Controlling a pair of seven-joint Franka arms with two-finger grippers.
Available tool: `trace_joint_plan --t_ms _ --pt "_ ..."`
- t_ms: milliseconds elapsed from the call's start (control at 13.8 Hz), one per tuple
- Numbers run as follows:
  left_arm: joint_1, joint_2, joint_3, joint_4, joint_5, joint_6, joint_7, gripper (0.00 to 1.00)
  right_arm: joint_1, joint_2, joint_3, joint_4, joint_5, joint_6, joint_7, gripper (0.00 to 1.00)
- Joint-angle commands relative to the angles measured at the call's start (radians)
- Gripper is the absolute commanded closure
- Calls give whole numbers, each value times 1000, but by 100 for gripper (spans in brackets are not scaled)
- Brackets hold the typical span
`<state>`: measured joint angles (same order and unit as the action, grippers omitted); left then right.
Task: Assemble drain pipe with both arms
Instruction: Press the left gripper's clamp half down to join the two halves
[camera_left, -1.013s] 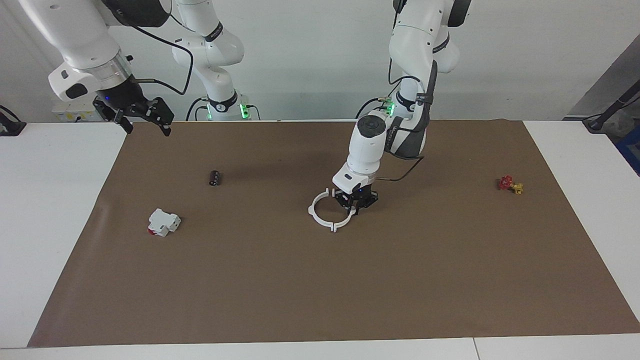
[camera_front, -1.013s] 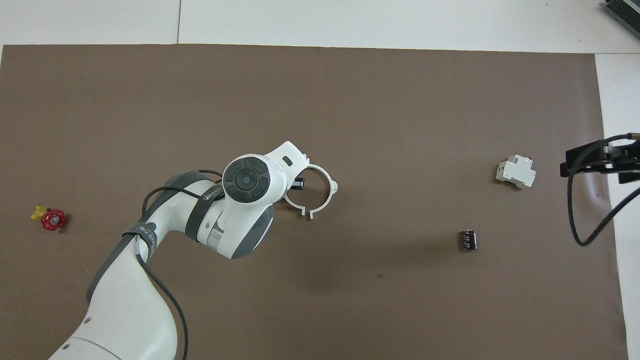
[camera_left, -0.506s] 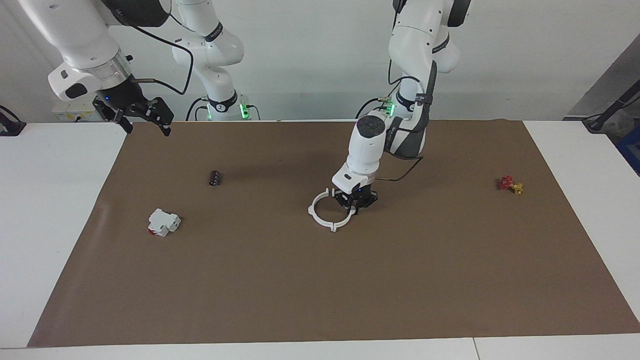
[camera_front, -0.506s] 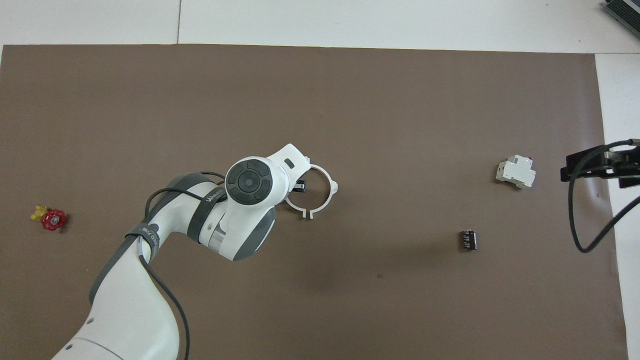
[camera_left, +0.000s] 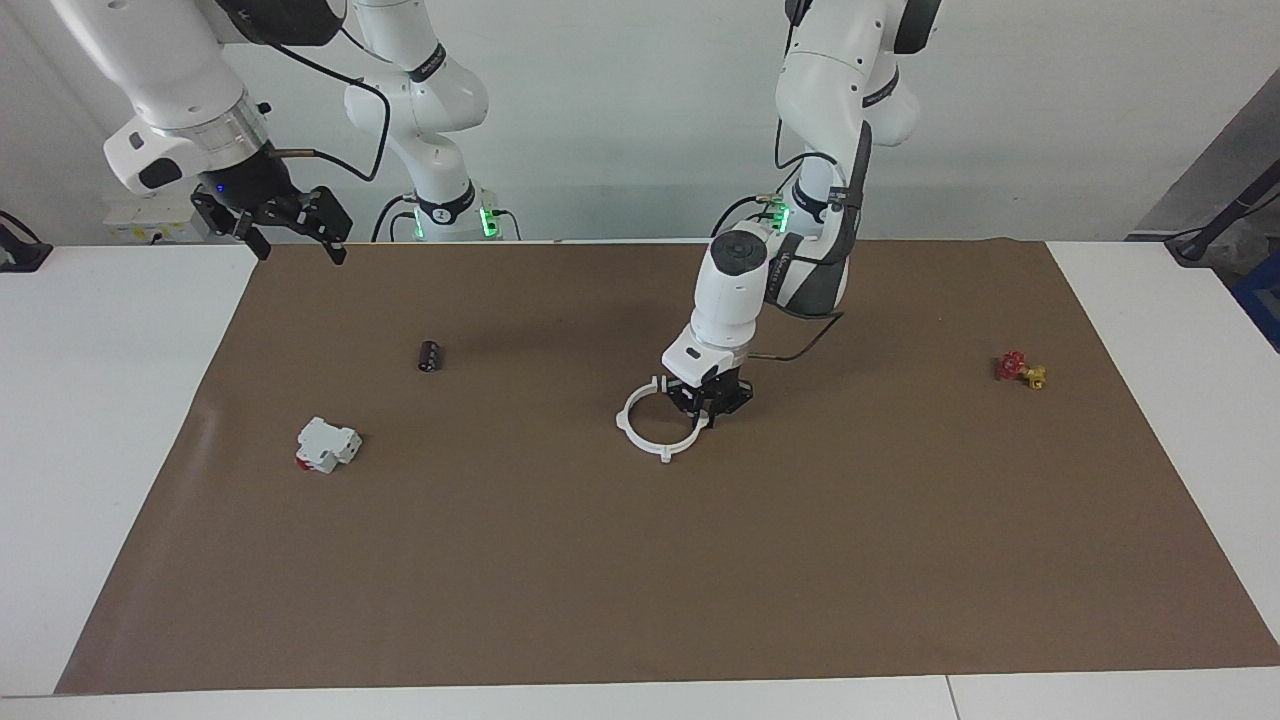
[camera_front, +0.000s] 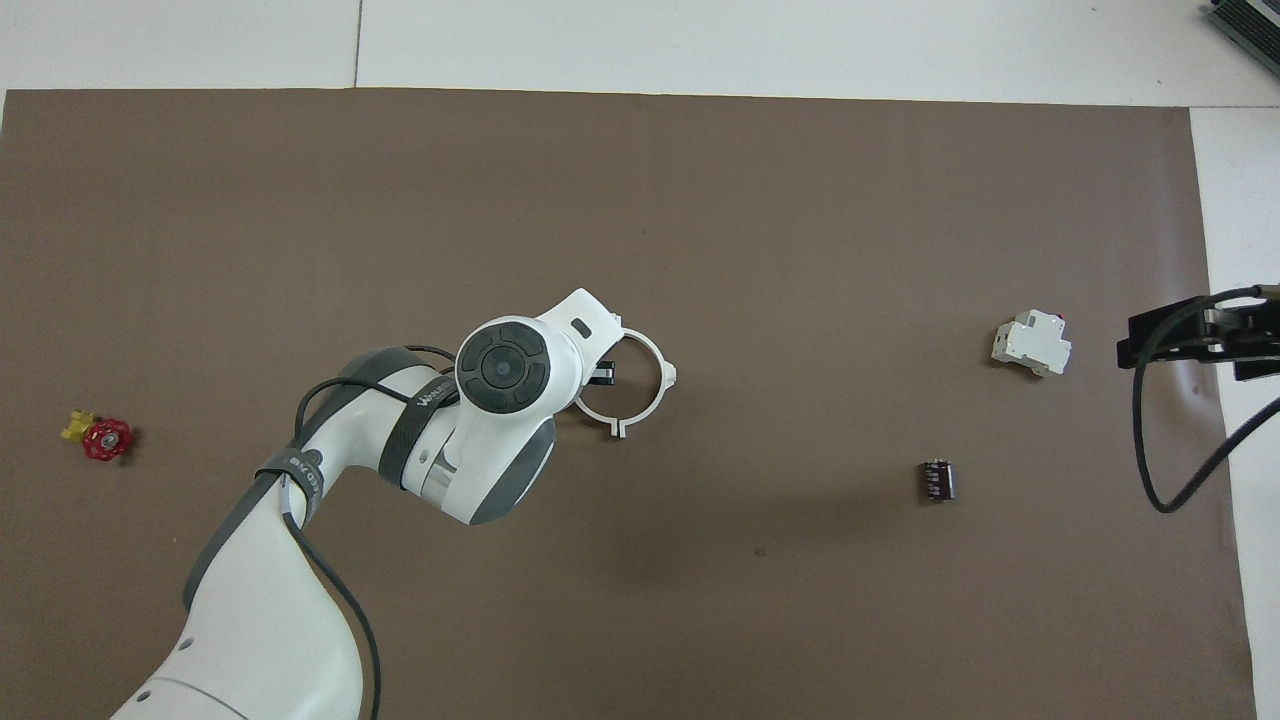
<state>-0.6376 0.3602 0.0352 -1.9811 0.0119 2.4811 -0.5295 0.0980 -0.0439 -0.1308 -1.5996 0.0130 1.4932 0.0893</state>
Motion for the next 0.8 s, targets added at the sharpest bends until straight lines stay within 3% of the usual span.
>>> trace_joint_plan --t_ms 0,362,434,506,579,723 --pt "-24 -7 17 -24 20 27 -47 100 -4 -27 2 -34 15 19 -11 0" --pt "-24 -9 17 -27 20 27 -47 100 -6 -27 2 -31 12 22 -6 0" --pt "-24 -9 17 -27 20 27 -53 82 -7 -27 2 -34 10 21 -11 0" --pt "-24 -9 17 -27 20 27 -61 58 -4 -27 2 -34 1 22 -10 0" --pt "-24 -9 17 -27 20 27 -63 48 -4 -27 2 -34 1 24 -8 0" --pt "-24 -9 17 -27 22 27 -61 39 -4 -27 2 -37 -5 50 -11 0"
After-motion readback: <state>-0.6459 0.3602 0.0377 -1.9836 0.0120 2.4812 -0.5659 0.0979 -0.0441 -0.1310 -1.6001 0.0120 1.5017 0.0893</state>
